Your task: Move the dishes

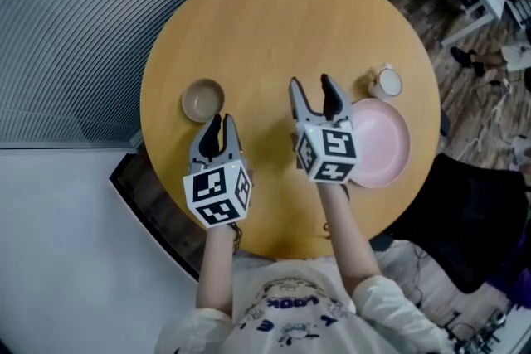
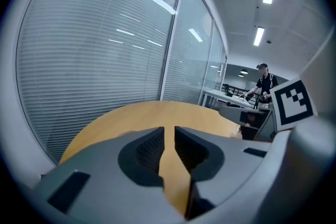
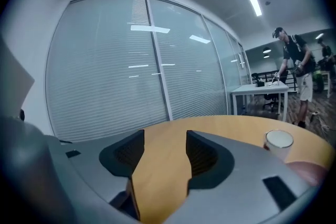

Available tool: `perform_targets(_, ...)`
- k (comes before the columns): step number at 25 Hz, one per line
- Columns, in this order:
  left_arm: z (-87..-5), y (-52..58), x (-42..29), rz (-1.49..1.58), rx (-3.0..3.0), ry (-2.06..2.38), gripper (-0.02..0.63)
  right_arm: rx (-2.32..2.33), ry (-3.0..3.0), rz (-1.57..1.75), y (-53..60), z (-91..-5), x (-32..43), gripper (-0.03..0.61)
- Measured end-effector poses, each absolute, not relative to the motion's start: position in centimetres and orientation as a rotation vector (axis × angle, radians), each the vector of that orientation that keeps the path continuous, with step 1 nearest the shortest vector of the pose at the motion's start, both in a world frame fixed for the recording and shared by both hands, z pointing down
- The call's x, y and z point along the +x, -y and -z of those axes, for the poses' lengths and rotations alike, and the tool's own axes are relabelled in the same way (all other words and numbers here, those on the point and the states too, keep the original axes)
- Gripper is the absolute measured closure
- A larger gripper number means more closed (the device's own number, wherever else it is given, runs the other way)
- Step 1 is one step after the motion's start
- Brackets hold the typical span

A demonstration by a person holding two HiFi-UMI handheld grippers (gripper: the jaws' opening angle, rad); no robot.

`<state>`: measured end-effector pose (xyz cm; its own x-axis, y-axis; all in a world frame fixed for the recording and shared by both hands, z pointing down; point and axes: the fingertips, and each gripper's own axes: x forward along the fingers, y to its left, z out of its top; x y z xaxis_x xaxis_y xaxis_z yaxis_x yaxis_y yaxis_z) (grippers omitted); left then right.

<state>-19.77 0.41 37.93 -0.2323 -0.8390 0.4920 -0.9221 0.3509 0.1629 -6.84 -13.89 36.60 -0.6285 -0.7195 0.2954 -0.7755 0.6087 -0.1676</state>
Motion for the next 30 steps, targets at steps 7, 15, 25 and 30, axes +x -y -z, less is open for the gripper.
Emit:
perform_targets(7,-39.7,-4.4,-28.4,-0.232,1.522,2.094,0.554,1.166,2.577,-0.534,8.3,-40.2,-16.8,0.377)
perform_targets(15,-42.8,-6.0,-34.5,-0.236,1.535,2.028,0.554,1.111,2.441,-0.673,5.7,-46.3,-24.4,0.416)
perform_targets(25,-46.5,-7.2,-35.9,-0.242,1.503,1.980,0.554,1.126,2.277,-0.742,6.3,-52.1,-25.8,0.495)
perform_targets(30,-47.8,-7.0,-37.0,-0.239,1.499,1.950,0.554,1.164,2.230,-0.746,6.4,-53.5,-26.1,0.541)
